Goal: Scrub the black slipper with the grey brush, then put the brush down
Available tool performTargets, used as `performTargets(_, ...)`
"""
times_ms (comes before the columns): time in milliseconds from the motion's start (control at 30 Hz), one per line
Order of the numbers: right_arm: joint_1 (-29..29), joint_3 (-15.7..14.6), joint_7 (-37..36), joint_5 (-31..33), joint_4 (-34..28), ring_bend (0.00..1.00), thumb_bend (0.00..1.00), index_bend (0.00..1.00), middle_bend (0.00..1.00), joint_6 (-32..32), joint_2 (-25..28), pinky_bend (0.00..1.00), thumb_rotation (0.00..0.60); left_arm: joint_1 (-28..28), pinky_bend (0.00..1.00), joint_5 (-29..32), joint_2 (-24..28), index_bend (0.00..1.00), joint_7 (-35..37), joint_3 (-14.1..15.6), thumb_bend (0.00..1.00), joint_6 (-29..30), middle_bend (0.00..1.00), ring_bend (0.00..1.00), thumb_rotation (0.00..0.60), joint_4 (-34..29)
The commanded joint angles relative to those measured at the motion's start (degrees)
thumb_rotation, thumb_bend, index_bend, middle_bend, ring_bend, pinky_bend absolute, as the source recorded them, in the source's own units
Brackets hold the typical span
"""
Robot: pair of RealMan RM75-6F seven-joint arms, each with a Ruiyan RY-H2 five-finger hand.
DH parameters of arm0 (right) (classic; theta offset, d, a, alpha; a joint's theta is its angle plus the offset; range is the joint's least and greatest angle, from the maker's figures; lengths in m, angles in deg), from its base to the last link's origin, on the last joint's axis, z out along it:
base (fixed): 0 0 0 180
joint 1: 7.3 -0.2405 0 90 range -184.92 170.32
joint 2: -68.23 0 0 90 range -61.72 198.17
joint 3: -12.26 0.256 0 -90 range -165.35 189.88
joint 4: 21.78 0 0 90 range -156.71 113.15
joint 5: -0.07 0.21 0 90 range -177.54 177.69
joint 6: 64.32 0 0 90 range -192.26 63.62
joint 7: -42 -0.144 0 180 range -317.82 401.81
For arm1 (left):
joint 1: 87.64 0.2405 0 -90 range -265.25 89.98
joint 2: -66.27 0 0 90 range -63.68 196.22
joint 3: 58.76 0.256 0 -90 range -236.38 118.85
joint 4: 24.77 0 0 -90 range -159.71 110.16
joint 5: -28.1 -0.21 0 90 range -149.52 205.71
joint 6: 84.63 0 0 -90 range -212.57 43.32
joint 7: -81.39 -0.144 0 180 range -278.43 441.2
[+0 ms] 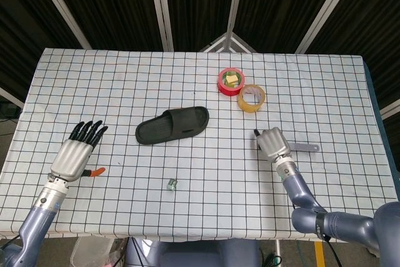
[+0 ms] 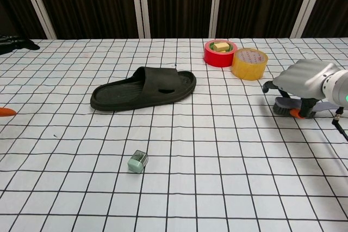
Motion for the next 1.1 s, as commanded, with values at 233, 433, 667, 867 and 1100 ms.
performTargets(233,-0.2,0.1,-0.8,-1.1,-0.5,0.42,0.58,0.03,0.31,0.0,0.5,0.57,0.600,0.2,0.04,-0.1,0.1,0.00,0.1,-0.4,0.09,-0.5,0.00,0.00,0.485,-0.1)
performTargets(433,-0.3,0.0,-0.6,-1.1,-1.5,0.40,0.58,0.00,0.29,-0.2,0.8,0.55,0.600,0.3,0.04,-0.3,0.2,0.00,0.2,-0.6,0.09,-0.7,0.00,0.00,0.484,-0.3)
performTargets(667,-0.6,-0.2,0.5,0.5,-3.7,0.24,0.56,0.00,0.17,-0.4,1.7,0.40,0.600,0.6,0.04,-0.8,0.3,0.00,0.0,-0.7,0.09,-0.8,0.00,0.00,0.485,-0.7)
performTargets(867,0.5,2.7,-3.7,-3.6,-11.4,0.00,0.47,0.00,0.01,-5.8,5.1,0.16,0.600,2.5,0.04,-3.0,1.4,0.00,0.2,0.3,0.09,2.2,0.00,0.00,0.479,-1.4)
performTargets(1100,13.1,-1.1,-15.8,-23.9,-26.3,0.00,0.44,0.00,0.00,-26.8,13.7,0.11,0.600,11.6,0.04,-8.2,2.6,0.00,8.3,4.5,0.09,14.1,0.00,0.00,0.479,0.0)
